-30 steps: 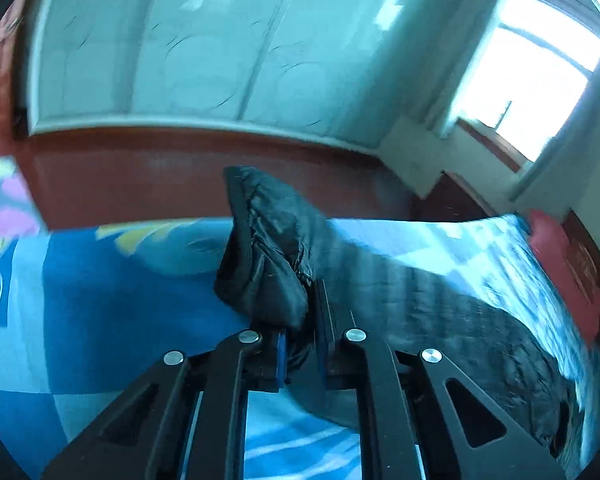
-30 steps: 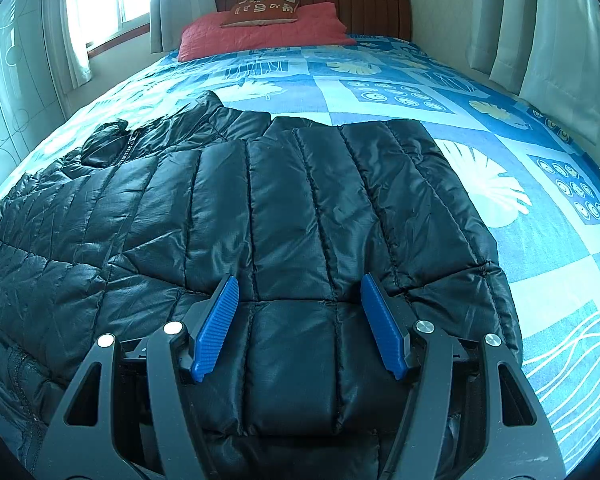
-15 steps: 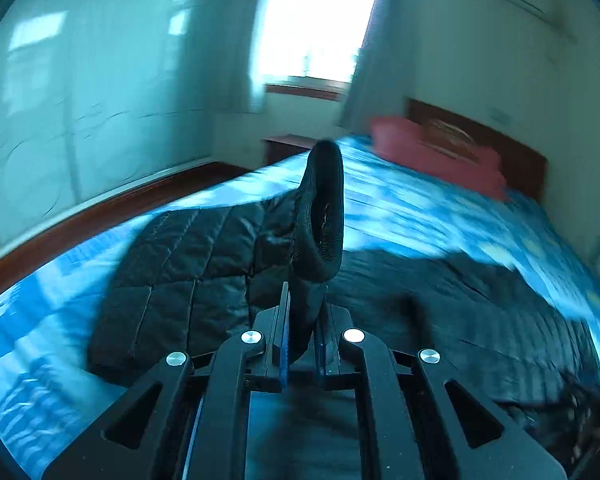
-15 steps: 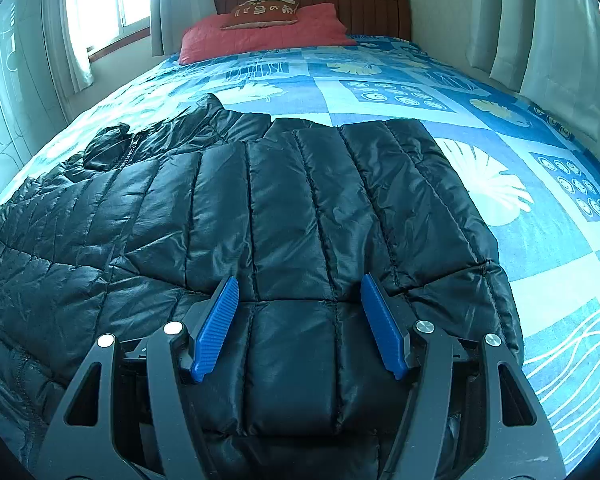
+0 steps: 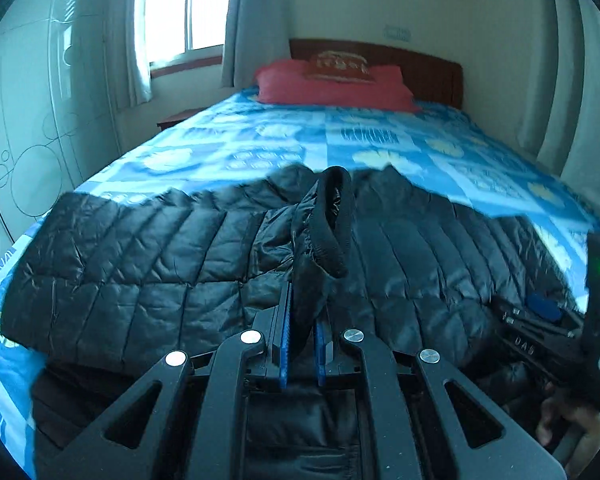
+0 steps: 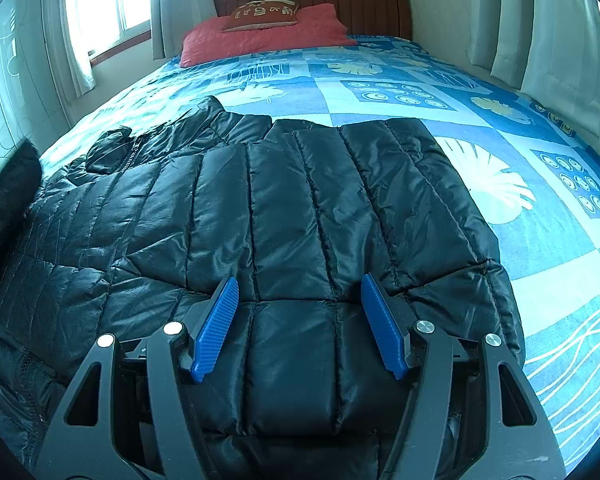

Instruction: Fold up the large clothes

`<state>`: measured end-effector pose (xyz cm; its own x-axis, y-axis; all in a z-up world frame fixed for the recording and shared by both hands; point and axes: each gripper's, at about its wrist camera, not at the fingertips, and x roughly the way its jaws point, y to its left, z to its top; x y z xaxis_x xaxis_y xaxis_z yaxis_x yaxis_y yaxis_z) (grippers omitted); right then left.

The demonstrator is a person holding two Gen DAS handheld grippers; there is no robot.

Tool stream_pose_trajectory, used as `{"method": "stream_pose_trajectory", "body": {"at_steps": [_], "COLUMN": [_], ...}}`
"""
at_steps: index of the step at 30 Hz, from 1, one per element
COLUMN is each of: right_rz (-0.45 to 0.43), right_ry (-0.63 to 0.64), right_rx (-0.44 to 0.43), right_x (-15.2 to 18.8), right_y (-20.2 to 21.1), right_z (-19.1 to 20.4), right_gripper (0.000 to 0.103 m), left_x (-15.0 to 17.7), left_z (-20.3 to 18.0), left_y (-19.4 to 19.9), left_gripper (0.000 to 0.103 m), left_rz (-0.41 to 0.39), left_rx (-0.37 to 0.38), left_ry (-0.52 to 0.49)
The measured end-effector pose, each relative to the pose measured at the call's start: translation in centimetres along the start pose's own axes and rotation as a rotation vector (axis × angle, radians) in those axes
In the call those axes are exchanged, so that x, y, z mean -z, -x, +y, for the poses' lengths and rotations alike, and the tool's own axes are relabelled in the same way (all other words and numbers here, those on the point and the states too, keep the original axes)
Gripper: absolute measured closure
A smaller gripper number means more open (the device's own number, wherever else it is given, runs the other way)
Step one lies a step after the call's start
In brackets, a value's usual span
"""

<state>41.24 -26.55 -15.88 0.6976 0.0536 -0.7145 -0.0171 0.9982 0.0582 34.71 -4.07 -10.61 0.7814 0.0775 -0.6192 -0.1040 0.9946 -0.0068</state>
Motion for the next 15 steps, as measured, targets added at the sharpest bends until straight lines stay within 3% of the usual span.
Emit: {"method": "stream_pose_trajectory", "body": {"at_steps": [10, 11, 13, 15], "right_rz": [-0.001, 0.000, 0.004, 0.009], "right_ry": [0.000, 0.000, 0.001, 0.003], "right_rx": [-0.002, -0.002, -0.002, -0.013], "right_x": [0.1, 0.0, -0.1, -0.5], "right_y": [0.1, 0.0, 0.1, 0.2], "right_z": [0.0, 0.0, 0.1, 0.2], "right_gripper": [0.038, 0.038, 0.038, 0.033], "left_x": [1.0, 0.9, 1.0, 1.1], "left_z": [-1.4, -1.6, -1.6, -1.4], "left_y": [-2.3, -2.2, -1.3, -0.3], "left_gripper": [0.089, 0.085, 0.057, 0.045], "left_rz": [0.080, 0.084, 0.077, 0.060], "left_rx": [-0.035, -0.038, -0.044, -0.046], "left_ry": [-0.036, -0.041, -0.049, -0.061]}}
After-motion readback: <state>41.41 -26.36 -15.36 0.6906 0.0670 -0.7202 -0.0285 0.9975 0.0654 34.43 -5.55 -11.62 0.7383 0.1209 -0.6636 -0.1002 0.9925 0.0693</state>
